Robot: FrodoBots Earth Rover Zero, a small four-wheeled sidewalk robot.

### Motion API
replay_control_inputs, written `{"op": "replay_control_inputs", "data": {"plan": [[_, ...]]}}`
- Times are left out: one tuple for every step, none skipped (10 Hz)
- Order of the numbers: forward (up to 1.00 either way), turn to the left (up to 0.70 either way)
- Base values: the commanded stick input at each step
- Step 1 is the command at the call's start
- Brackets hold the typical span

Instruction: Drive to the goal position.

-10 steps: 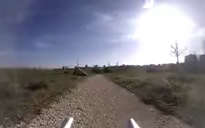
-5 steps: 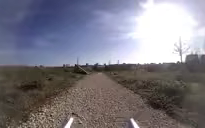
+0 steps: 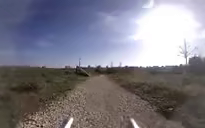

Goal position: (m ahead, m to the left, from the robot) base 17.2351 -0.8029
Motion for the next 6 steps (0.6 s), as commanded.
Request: {"op": "replay_control_inputs", "data": {"plan": [[0.5,0.0],[0.5,0.0],[0.5,0.0],[0.5,0.0],[0.5,0.0],[0.5,0.0]]}}
